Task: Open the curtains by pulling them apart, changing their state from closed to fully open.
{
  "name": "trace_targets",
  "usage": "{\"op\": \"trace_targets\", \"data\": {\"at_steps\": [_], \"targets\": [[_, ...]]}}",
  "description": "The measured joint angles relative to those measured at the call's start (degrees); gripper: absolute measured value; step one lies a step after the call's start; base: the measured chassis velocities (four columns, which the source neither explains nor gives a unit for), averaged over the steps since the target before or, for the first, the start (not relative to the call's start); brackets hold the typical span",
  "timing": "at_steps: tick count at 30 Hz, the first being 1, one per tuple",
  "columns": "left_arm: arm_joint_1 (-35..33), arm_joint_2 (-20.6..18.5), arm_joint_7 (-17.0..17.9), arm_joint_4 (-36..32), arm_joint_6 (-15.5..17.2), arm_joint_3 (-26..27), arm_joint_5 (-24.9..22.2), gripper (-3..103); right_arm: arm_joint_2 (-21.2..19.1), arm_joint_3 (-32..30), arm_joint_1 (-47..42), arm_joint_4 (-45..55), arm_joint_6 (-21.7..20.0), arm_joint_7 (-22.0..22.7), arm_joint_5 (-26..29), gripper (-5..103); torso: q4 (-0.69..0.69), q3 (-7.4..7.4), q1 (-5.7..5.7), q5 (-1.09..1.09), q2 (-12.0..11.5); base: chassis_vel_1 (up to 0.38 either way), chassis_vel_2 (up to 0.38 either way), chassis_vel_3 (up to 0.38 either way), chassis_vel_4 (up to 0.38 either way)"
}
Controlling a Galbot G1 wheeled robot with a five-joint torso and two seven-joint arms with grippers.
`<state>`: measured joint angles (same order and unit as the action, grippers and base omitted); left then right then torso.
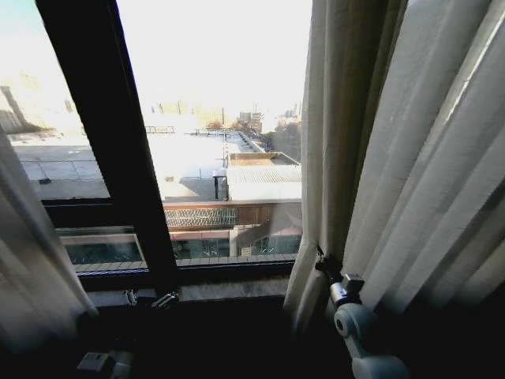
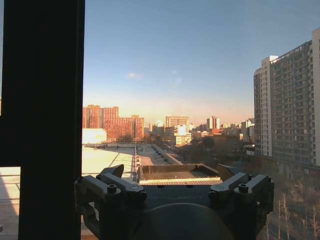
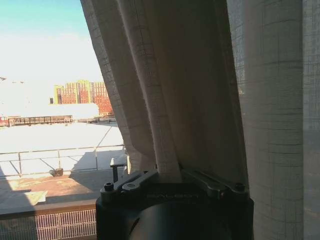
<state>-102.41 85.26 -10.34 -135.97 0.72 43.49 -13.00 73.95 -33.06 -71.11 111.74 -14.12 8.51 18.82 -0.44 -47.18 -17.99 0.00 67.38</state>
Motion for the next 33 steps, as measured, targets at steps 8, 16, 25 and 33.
{"op": "trace_targets", "data": {"at_steps": [8, 16, 25, 33], "targets": [[-0.1, 0.0, 0.0, -0.2, 0.0, 0.1, 0.0, 100, 0.0, -0.1, 0.0, 0.0, 0.0, 0.0, 0.0, 0, 0.00, 0.00, 0.00, 0.01, 0.0, -0.365, -0.349, 0.355, 0.354], [-0.5, 0.2, 0.0, -0.3, -0.2, 0.2, 0.0, 100, 0.0, -0.1, -0.1, 0.1, 0.0, 0.0, 0.0, 0, 0.00, 0.00, 0.00, 0.01, 0.0, -0.362, -0.356, 0.353, 0.361], [-0.5, 0.2, -0.1, -0.3, -0.3, 0.2, 0.0, 100, -0.1, -0.2, -0.1, 0.1, 0.1, 0.0, 0.0, 0, 0.00, 0.00, 0.00, 0.01, 0.0, -0.355, -0.361, 0.347, 0.350], [-0.5, 0.2, -0.1, -0.2, -0.3, 0.2, 0.0, 100, 0.0, -0.2, 0.0, -0.2, 0.2, -0.1, 0.0, 0, 0.00, 0.00, 0.00, 0.00, 0.0, -0.345, -0.352, 0.345, 0.343]]}}
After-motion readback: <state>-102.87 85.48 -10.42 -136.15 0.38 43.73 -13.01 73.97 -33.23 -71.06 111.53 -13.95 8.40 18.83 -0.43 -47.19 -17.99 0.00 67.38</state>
